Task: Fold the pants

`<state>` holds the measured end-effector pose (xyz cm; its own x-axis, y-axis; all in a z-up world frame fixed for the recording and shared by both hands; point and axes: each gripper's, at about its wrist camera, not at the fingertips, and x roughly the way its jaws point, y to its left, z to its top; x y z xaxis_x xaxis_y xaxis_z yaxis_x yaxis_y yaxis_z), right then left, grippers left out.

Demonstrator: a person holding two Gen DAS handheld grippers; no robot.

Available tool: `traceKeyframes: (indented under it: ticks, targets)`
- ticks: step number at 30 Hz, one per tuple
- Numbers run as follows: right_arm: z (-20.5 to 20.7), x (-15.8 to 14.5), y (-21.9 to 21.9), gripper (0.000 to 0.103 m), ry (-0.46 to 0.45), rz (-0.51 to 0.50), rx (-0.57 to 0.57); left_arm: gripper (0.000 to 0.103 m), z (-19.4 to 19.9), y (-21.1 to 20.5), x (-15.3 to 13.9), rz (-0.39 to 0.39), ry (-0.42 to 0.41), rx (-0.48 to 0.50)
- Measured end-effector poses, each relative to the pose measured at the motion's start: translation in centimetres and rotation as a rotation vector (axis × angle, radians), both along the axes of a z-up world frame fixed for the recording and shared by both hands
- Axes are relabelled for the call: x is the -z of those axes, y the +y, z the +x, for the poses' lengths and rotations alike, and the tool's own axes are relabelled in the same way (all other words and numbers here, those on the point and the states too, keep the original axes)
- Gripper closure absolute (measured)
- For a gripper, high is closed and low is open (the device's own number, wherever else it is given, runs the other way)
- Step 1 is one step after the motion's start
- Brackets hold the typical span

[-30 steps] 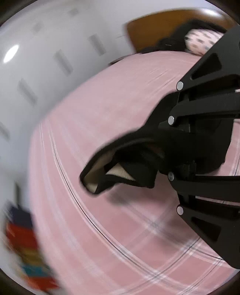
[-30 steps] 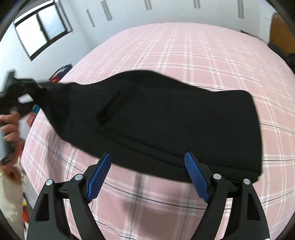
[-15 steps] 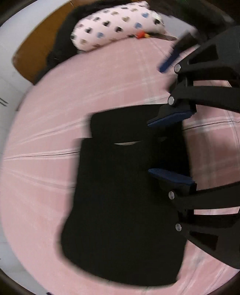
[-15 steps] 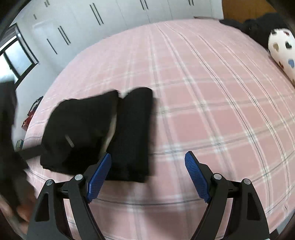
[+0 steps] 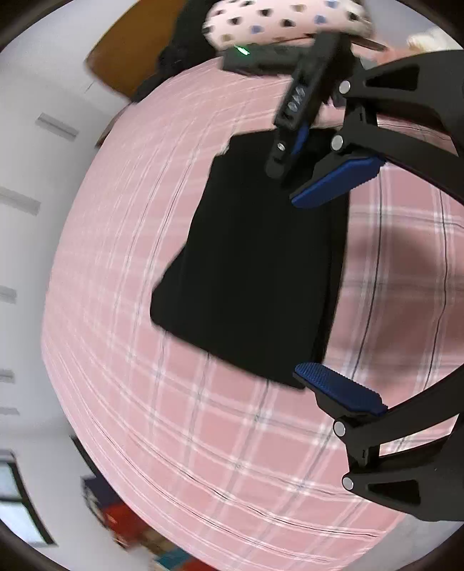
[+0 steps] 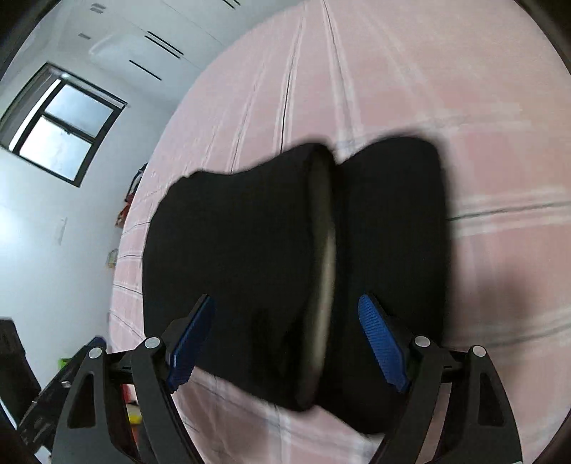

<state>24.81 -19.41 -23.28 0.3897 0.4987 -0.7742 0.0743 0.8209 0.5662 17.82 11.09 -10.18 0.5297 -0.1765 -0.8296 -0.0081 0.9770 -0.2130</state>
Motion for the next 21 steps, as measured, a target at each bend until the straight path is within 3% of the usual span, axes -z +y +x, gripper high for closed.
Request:
traceKeyframes:
  ticks: [1,2,6,7,9,11,12,14,15,16,17,21]
  targets:
    - [0.2,-0.1,0.4,0.081,-0.003,-0.009,-0.008,0.017,0.3,0.9,0.1,-0.010,0.012,-0.023]
    - [0.2,-0.8,0.4,0.086,-0.023,0.024,-0.007,0.017,0.6,1.6,0.2,-0.018,0.021,-0.044]
    - [-1.7,-8.0,-1.0,0.092,-0.226,0.007,0.003,0.017,1.0,2.3,-0.7,-0.053,-0.012,-0.074]
    - [-2.1,-9.2,-1.9,0.092,-0.252,-0.001,0.007,0.017,1.2,2.4,-1.0,-0.050,-0.024,-0.071]
    - [-2.3,-8.6,-3.2,0.091,-0.226,-0.068,0.031,0.016,1.8,2.2,-1.0,-0.047,-0.032,-0.063]
    - [-1.5,-3.8,-3.7,0.082,-0.081,-0.167,0.001,0.015,2.7,1.2,0.3,-0.049,-0.009,-0.047]
    - [-1.5,-0.7,-4.1,0.079,0.018,-0.167,0.009,0.015,3.0,0.7,1.0,-0.053,0.008,-0.038]
    - [-2.8,-0.8,-5.0,0.079,-0.038,-0.082,0.071,0.015,4.0,-0.3,3.1,-0.067,0.062,-0.024]
    - [-3.4,-1.3,-5.2,0.072,-0.059,-0.070,0.092,0.015,4.2,-0.4,3.8,-0.073,0.077,-0.019]
    - [-4.2,-2.2,-5.4,0.053,-0.078,-0.079,0.123,0.015,4.5,-0.5,4.4,-0.066,0.092,-0.025]
    - [-4.7,-2.6,-5.5,0.044,-0.088,-0.081,0.133,0.015,4.7,-0.3,4.7,-0.066,0.094,-0.031]
    - [-5.4,-1.8,-5.3,0.037,-0.056,-0.077,0.109,0.012,5.6,1.7,6.0,-0.150,0.114,-0.083]
